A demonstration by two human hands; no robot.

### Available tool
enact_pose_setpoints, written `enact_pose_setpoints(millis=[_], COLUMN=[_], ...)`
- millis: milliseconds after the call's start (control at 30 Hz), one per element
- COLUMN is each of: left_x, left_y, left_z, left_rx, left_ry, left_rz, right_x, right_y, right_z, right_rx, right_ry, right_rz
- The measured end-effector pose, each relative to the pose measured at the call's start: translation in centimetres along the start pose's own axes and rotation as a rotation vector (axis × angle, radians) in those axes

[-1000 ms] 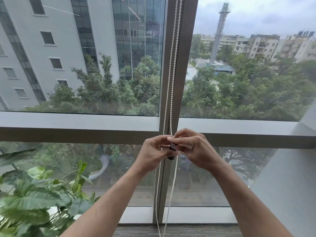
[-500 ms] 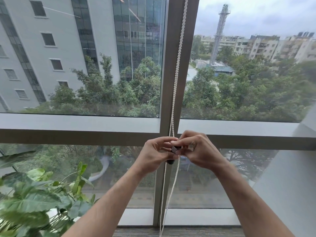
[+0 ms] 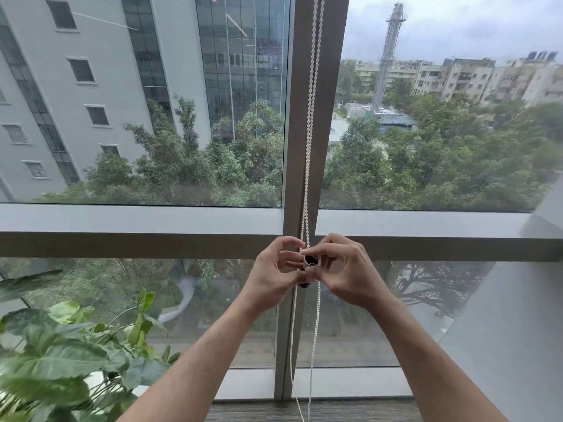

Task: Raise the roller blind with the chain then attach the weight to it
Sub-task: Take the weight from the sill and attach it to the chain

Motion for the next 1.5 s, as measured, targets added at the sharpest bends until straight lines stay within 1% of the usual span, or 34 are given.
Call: enact_pose_setpoints(millis=[67,100,200,233,300,367,433,500,567,667,767,867,967,1033,1133,1367,1500], left_x=[-0.1,-0.3,-0.7,-0.9,-1.3,-1.5,-1.7,-1.9,-2.1,-2.0,-1.9,-1.8,-2.0,-2.3,-2.9,-5.1,-6.7], left_y=[0.1,0.1,-0.1,-0.2,-0.2,-0.3,-0.5,-0.5,-0.4,-0.2,-0.1,0.1,0.5,0.8,1.0,0.9,0.8], left_z=[0.2,0.3,0.6,0.7,0.9,1.0,1.2,1.3,1.5,1.7,1.9,2.0,2.1,2.2,2.7,3.7,4.2], left_rx=[0.018,0.018,-0.004,-0.013,-0.035,-0.042,-0.044,-0.045,-0.047,-0.07,-0.085,-0.04,0.076,0.118,0.111,0.108,0.115], left_ry=[-0.002,0.004,0.032,0.037,0.04,0.037,0.044,0.06,0.06,0.04,0.015,0.015,0.016,0.013,0.036,0.057,0.079], left_rz=[-0.001,0.007,0.022,0.02,0.031,0.017,0.009,0.02,0.025,0.033,-0.03,-0.071,-0.08,-0.116,-0.125,-0.166,-0.206], right_x=[1.0,1.6,3.8,4.4,5.6,6.3,6.6,6.6,6.4,6.5,6.9,7.4,8.2,8.7,9.8,12.6,13.8], right_y=[-0.6,-0.9,-2.1,-2.6,-3.9,-5.2,-6.1,-6.6,-6.7,-7.0,-7.2,-7.6,-8.4,-9.1,-10.1,-12.8,-14.3], right_z=[0.6,0.9,1.8,2.2,3.1,4.2,4.9,5.1,5.0,5.0,5.2,5.5,6.5,7.5,8.9,12.9,15.4], right_rx=[-0.018,0.001,0.077,0.056,-0.055,-0.163,-0.237,-0.262,-0.239,-0.17,-0.113,-0.043,-0.042,-0.051,-0.028,-0.027,-0.02], right_ry=[-0.041,-0.092,-0.312,-0.391,-0.531,-0.622,-0.649,-0.613,-0.571,-0.565,-0.539,-0.545,-0.582,-0.622,-0.676,-0.811,-0.892], right_rz=[-0.184,-0.279,-0.539,-0.611,-0.748,-0.901,-1.006,-1.06,-1.087,-1.102,-1.128,-1.121,-1.016,-0.99,-1.007,-0.909,-0.901])
Point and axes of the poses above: each hand's wrist, its own z-axis away from the middle knuckle, its own y-axis out of the back of the hand, x = y × z, the point moved 3 cm from there along -z, towards the middle knuckle
